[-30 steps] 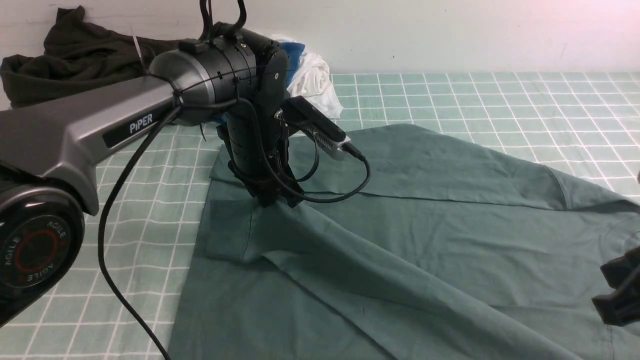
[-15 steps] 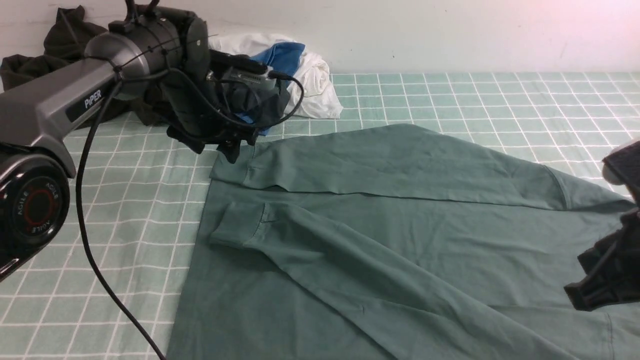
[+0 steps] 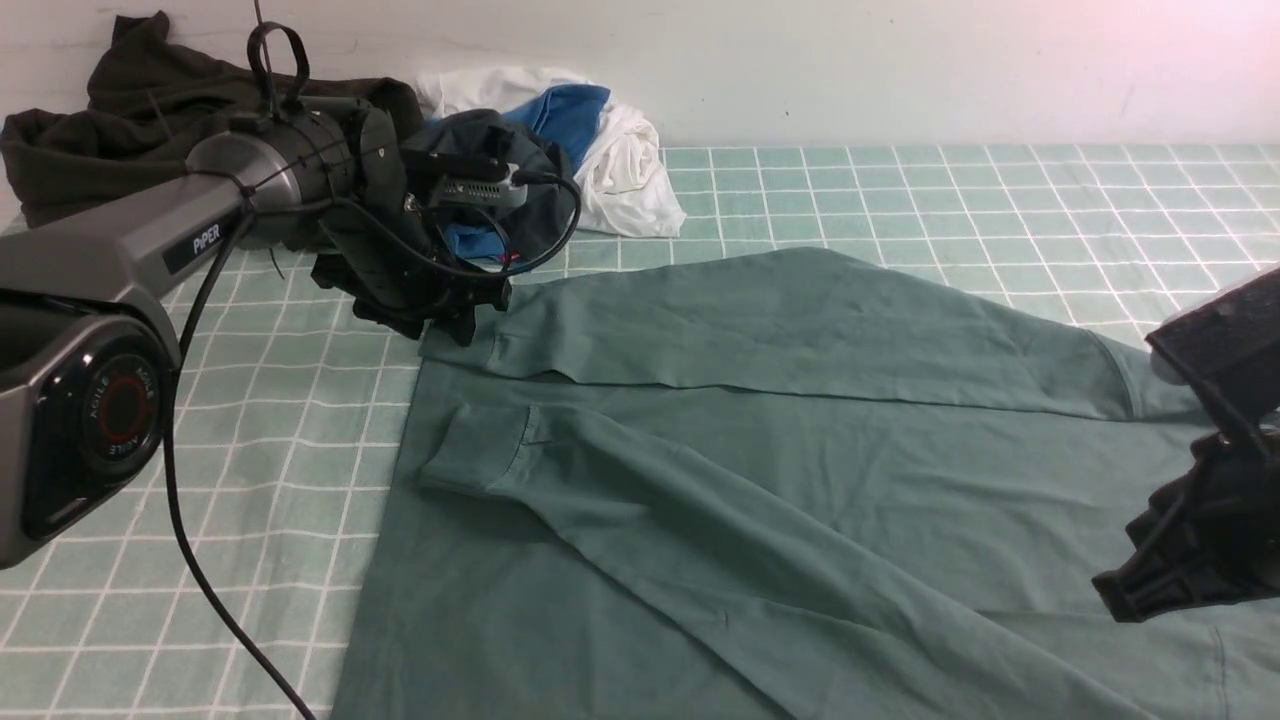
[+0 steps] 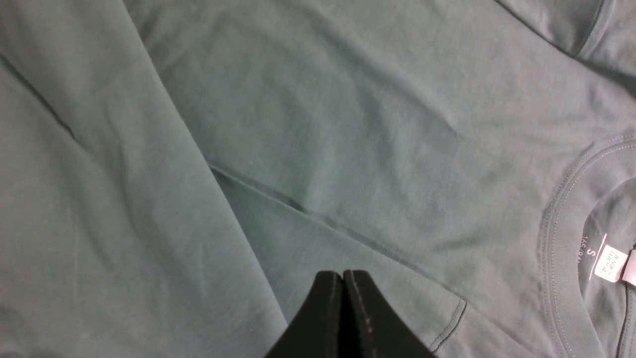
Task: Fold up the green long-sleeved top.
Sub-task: Use the left arm to clamp the cuff farthest from it, then use the left arm to drag and drop the cuff onto the cuff closest to the left arm
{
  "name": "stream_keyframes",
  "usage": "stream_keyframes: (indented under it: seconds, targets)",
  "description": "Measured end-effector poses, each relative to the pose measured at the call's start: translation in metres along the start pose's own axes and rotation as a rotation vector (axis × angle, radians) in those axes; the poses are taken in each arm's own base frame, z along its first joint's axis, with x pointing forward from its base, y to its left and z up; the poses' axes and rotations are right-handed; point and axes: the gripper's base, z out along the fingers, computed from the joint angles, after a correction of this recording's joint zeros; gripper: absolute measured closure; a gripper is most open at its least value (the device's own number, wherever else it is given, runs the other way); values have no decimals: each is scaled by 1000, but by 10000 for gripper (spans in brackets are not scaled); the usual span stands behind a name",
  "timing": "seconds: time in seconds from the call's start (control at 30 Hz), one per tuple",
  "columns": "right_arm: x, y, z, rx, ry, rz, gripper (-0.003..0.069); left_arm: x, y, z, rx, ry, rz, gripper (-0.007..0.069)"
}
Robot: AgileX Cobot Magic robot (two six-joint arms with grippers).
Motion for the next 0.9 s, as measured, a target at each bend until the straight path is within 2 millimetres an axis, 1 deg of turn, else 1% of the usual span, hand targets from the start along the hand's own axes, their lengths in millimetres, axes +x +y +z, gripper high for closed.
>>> stream_keyframes:
  seconds: [0.03,0.07,0.13,0.17,0.2,0.27,0.3,0.4,0.5,0.57,0.63,0.67,0.7,0.77,0.8,0.9]
  targets:
    - [0,0,0,0,0,0,673,0,0,0,0,-1,0,341]
    - [0,0,0,0,0,0,673,0,0,-1,1,-2,-3,404]
    - [0,0,0,0,0,0,673,0,0,-1,1,-2,-3,459]
    - [0,0,0,0,0,0,673,0,0,-1,1,-2,-3,471]
    - [0,0,0,0,0,0,673,0,0,-1,1,-2,-3,515]
    - [0,0,0,0,0,0,673,0,0,-1,1,-2,-3,575]
    - [0,0,0,0,0,0,673,0,0,-1,1,-1,0,592]
    - [0,0,0,0,-2,0,673,0,-1,-1,6,1,16,613]
    - [-1,0,0,-1,-7,0,673,0,-1,-2,14,5,20,615]
    - [-1,0,0,-2,-16,0,673,-1,-3,-9,28,9,13,615]
    - [-2,0,0,-2,-19,0,673,-4,-6,-22,45,-4,5,615]
    - [-2,0,0,-3,-20,0,673,-6,-8,-32,52,-16,5,615]
    - [-2,0,0,-3,-24,0,673,-9,-12,-47,64,-31,14,615]
    - [-3,0,0,-3,-28,0,673,-12,-18,-67,79,-50,32,615]
    - [-3,0,0,-4,-29,0,673,-13,-22,-80,89,-60,48,615]
    - [-3,0,0,-4,-33,0,673,-10,-41,-129,138,-62,115,617]
